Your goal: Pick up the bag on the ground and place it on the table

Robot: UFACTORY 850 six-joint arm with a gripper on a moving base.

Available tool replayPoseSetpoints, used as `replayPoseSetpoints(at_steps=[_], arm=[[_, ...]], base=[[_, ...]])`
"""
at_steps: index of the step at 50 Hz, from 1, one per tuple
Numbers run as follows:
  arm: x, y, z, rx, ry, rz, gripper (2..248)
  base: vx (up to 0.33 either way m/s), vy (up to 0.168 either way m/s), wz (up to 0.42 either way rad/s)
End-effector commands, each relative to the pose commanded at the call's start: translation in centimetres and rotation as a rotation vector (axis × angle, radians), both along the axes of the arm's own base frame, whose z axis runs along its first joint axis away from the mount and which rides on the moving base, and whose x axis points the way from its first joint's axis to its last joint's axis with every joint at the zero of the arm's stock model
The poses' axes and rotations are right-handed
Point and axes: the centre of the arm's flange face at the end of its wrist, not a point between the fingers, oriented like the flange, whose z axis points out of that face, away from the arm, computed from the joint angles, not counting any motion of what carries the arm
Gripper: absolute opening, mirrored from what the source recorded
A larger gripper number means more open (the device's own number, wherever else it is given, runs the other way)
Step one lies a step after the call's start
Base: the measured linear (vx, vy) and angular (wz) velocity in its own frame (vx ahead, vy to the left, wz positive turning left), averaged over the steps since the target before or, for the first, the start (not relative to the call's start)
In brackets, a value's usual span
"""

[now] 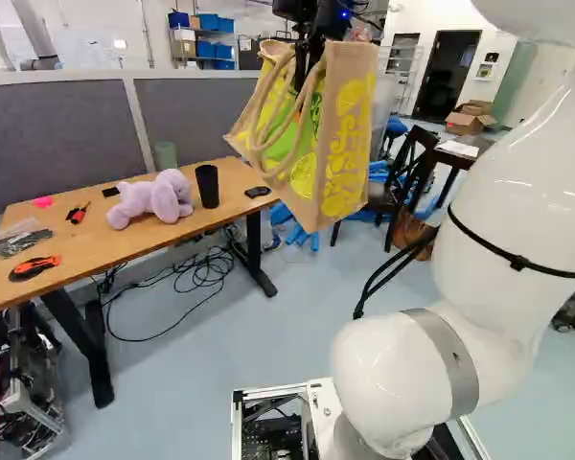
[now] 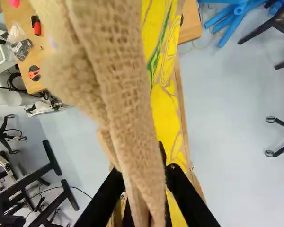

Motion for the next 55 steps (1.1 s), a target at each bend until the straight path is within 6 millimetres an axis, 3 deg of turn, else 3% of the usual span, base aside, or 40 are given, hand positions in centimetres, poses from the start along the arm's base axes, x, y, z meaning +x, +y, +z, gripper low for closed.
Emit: replayPoseSetpoints(at_steps=[55], arm=[[0.00, 0.00, 0.00, 0.000, 0.000, 0.000, 22]], base=[[0.123, -0.009, -0.011]])
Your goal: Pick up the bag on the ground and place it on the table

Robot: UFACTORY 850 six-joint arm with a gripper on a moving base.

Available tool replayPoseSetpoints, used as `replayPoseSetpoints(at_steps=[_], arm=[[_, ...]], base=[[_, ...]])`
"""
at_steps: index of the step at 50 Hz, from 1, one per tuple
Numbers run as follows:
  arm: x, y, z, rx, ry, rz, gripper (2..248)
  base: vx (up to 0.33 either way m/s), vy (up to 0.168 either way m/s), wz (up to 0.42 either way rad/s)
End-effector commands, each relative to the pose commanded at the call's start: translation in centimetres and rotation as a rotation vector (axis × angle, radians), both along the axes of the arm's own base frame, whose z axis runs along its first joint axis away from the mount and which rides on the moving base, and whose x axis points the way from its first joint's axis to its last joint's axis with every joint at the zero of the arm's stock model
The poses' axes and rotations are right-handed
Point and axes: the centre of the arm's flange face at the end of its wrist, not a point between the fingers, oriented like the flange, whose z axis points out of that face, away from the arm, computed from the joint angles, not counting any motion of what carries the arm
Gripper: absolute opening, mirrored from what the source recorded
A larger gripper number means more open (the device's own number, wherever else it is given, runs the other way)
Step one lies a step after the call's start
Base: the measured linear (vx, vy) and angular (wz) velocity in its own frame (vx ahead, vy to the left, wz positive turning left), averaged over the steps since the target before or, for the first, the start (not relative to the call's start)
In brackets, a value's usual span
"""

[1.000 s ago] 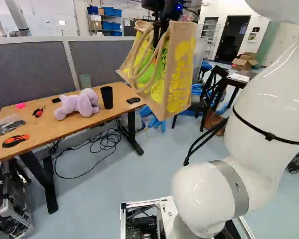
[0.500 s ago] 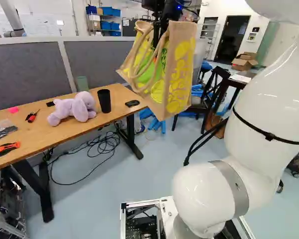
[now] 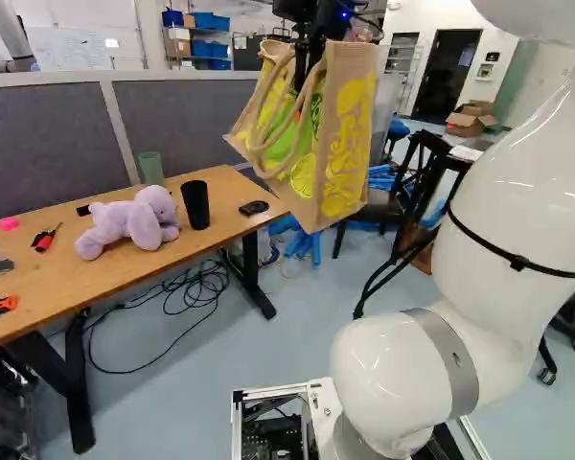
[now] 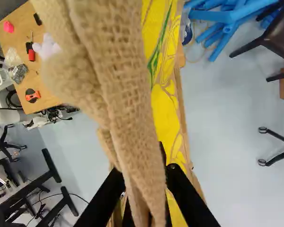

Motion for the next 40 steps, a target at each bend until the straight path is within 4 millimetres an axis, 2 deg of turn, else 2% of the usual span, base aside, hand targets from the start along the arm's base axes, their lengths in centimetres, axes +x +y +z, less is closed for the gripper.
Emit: replayPoseSetpoints(at_steps=[8, 40], arm=[[0.00, 0.00, 0.00, 0.000, 0.000, 0.000, 22], [0.00, 0.00, 0.00, 0.000, 0.000, 0.000, 22]], base=[[0.150, 0.017, 0.072], [0.140, 0.051, 0.229]])
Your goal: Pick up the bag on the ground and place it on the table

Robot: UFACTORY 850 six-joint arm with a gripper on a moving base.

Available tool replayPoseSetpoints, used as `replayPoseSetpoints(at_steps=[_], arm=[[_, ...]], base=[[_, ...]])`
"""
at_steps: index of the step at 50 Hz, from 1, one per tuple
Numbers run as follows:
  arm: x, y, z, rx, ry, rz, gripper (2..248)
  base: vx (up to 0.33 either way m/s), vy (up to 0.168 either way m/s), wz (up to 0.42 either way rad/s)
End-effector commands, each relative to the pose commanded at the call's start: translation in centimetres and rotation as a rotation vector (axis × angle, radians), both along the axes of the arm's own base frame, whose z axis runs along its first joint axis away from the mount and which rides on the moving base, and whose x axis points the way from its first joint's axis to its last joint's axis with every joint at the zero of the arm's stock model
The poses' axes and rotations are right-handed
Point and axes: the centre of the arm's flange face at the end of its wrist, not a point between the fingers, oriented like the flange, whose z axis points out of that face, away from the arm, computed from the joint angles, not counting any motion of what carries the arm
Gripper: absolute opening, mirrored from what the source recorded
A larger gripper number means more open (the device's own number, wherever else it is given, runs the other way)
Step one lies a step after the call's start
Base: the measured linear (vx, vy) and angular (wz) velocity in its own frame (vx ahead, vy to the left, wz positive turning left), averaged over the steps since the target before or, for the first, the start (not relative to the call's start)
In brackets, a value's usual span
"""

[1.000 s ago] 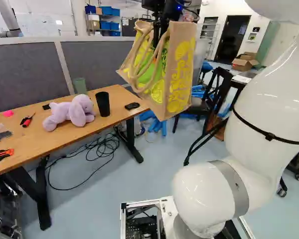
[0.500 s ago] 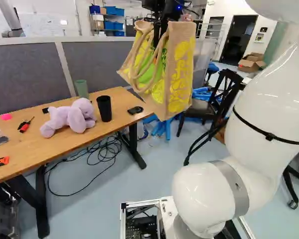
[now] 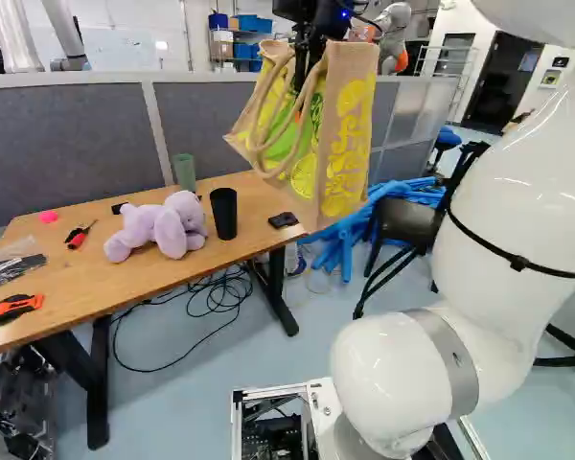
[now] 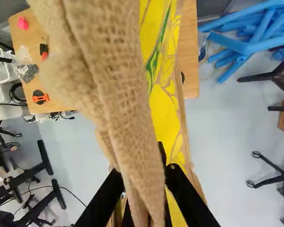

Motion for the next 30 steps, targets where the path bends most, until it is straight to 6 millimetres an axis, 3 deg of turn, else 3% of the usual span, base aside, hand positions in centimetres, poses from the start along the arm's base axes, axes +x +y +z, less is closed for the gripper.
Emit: replayPoseSetpoints(at_steps=[30], arm=[[0.00, 0.00, 0.00, 0.000, 0.000, 0.000, 22]], base=[[0.140, 0.009, 0.024]])
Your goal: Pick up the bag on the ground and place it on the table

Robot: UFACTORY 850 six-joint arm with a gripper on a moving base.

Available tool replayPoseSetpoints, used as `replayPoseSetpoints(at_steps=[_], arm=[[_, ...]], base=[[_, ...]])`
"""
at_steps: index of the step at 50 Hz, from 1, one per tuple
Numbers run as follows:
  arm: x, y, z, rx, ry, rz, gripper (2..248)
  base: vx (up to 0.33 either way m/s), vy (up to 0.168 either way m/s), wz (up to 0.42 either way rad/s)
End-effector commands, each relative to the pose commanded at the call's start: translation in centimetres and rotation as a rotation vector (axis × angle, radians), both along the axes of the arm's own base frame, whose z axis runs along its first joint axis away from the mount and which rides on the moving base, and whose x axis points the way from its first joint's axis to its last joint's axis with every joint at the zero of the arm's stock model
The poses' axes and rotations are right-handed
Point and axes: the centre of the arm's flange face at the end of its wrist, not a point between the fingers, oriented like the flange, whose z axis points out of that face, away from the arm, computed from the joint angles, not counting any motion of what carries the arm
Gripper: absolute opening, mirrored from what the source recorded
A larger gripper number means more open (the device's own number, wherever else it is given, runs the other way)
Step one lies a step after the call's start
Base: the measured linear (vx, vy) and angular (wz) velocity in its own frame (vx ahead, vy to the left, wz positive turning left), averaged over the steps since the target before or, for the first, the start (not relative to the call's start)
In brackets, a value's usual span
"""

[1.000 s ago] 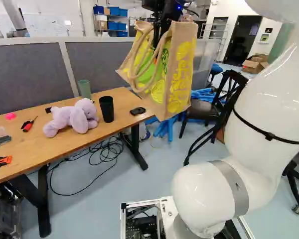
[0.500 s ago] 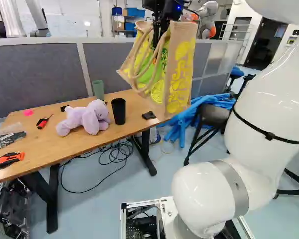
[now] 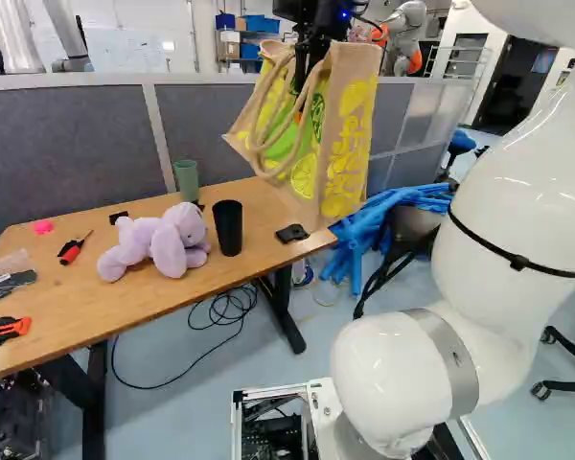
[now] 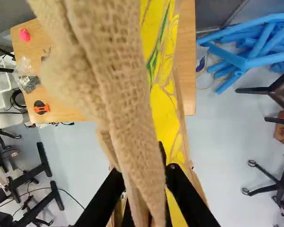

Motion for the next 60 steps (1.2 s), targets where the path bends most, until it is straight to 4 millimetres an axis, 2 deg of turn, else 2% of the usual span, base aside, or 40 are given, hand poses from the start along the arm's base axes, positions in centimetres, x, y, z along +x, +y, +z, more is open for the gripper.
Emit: replayPoseSetpoints(at_steps=[60], arm=[[0.00, 0.00, 0.00, 0.000, 0.000, 0.000, 22]], base=[[0.121, 0.003, -0.004]])
